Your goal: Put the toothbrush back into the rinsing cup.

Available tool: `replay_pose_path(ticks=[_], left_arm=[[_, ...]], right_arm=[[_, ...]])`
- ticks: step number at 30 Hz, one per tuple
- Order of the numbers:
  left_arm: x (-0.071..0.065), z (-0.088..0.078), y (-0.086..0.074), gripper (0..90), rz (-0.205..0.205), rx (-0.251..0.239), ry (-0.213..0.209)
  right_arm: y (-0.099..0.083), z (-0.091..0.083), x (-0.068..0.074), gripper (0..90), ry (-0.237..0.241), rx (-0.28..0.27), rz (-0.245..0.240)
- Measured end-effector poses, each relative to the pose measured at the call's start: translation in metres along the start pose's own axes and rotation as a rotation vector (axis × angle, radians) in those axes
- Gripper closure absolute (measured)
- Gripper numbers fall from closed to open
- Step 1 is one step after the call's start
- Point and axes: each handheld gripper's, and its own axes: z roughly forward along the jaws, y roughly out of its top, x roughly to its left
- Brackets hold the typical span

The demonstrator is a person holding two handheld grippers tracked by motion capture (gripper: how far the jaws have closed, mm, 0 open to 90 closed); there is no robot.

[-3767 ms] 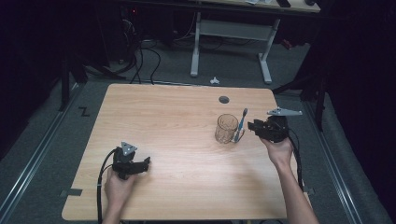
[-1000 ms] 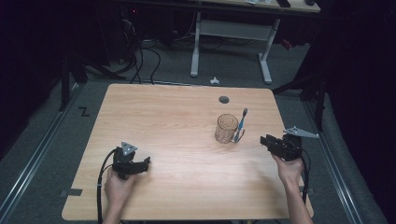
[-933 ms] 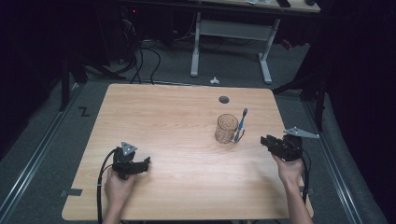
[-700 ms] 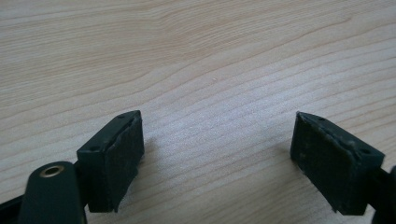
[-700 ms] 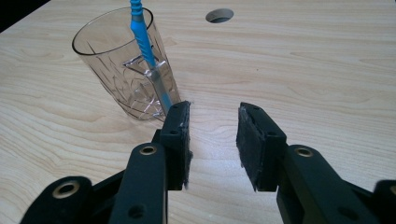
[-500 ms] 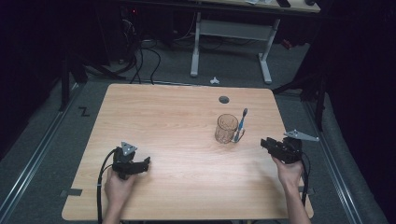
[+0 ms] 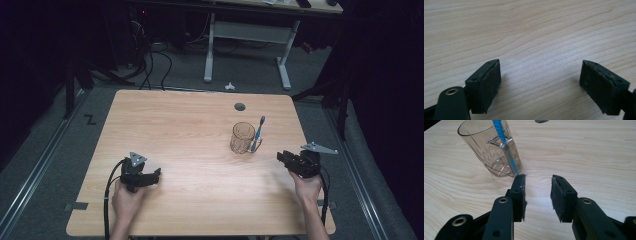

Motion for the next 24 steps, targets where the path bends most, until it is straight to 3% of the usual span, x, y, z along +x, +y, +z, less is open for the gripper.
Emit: replay_pose_path(ticks=[24], left_arm=[[0.000, 0.000, 0.000, 18.0, 0.000, 0.000, 0.000]], right_arm=[[-0.016, 0.025, 0.013, 64.5, 0.005, 0.060, -0.021]])
